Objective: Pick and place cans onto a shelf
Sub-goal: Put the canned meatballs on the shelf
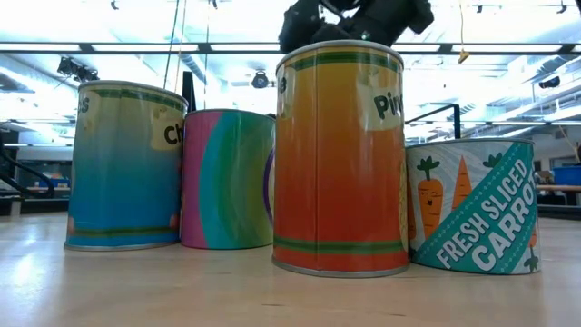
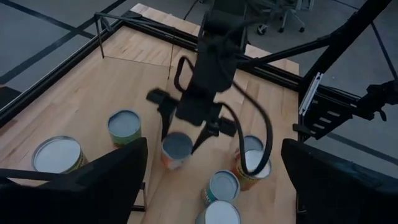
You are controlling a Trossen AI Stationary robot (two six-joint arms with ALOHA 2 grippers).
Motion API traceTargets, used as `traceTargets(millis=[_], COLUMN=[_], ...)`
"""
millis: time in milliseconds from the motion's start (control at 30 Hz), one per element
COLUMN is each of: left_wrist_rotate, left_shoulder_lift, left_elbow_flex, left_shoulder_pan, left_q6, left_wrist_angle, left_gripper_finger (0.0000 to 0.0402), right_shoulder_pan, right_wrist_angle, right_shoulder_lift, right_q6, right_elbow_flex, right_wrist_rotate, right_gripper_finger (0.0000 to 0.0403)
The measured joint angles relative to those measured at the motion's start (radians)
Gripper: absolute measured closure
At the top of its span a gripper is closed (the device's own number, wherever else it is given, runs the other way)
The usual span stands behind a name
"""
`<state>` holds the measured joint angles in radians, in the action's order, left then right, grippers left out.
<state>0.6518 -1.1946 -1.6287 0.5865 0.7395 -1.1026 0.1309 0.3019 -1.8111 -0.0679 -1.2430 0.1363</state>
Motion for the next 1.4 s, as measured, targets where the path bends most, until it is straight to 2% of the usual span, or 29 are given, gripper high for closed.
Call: traceTargets(millis=[267, 767, 1167, 1400], left_wrist_rotate=[0.002, 0.029, 0.055, 0.055], left_shoulder_lift=[0.000, 0.000, 0.000, 0.000], left_elbow_flex=[0.000, 0.000, 0.000, 0.000], left_shoulder_pan=[0.000, -0.001, -0.001, -0.001], left_q6=[0.001, 0.013, 0.014, 0.021], left_wrist_angle=[-0.019, -0.020, -0.021, -0.021], left_gripper_finger=[0.0026, 0.0026, 0.0026, 0.0026], right_shoulder_pan=[-0.068, -0.231, -0.252, -0.210], right_wrist_angle=[0.051, 0.015, -0.021, -0.008], right_shoulder_lift=[0.037, 0.033, 0.032, 0.028], right_q6=[0.091, 0.228, 0.244, 0.220], right_elbow_flex=[0.000, 0.000, 0.000, 0.000], right_wrist_rotate=[0.019, -0.071, -0.081, -0.106], right_gripper_finger=[0.0102, 0.0101, 0.0101, 0.0101])
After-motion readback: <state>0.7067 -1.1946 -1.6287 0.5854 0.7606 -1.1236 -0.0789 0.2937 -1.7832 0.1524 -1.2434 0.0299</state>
